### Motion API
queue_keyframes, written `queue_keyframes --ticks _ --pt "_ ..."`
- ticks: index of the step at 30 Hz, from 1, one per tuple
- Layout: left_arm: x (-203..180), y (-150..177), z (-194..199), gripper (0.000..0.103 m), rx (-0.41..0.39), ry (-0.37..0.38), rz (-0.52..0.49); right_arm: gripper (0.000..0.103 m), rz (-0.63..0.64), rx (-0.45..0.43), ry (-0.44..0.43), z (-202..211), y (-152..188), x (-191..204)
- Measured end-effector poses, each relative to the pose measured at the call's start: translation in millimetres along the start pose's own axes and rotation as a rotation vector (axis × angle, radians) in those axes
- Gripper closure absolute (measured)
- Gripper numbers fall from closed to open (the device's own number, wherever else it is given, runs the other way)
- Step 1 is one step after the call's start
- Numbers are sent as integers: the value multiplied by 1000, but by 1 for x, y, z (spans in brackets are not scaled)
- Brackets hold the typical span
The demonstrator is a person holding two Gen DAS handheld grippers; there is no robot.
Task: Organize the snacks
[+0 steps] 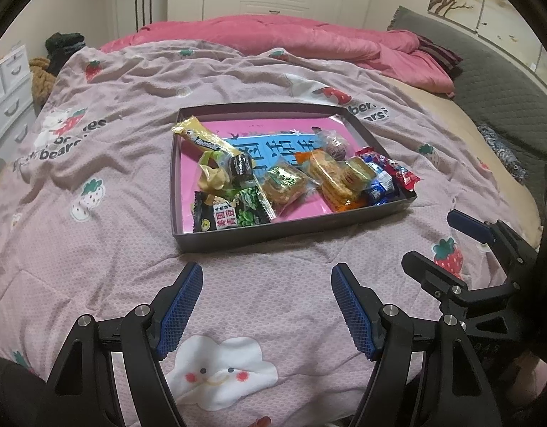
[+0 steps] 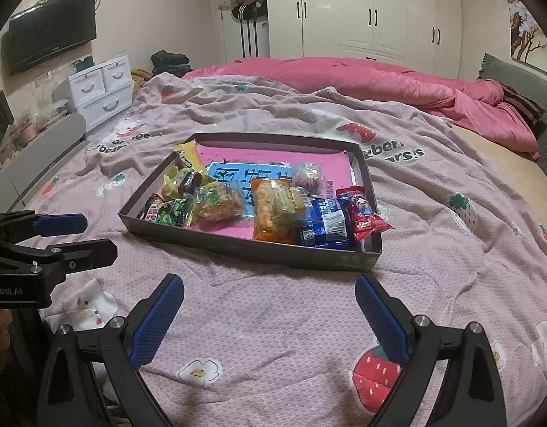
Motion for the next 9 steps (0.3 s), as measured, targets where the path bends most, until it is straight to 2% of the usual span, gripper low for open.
queue_keyframes --ticks 4,9 --pt "4 -4 -2 24 -23 -33 -4 5 2 -2 11 -4 -1 -2" --pt "27 -22 -11 24 -56 -24 33 5 -41 -11 32 -16 -6 -18"
Point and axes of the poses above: each gripper's, at about its wrist camera, not at the fingertips, and z roughly against the way its jaws point, x to its left, y to its underside, the point moved 1 cm from there along -z, roughly the way its jaws point, and after that the axes turned 2 degrees about -x, right-handed, at the moved point
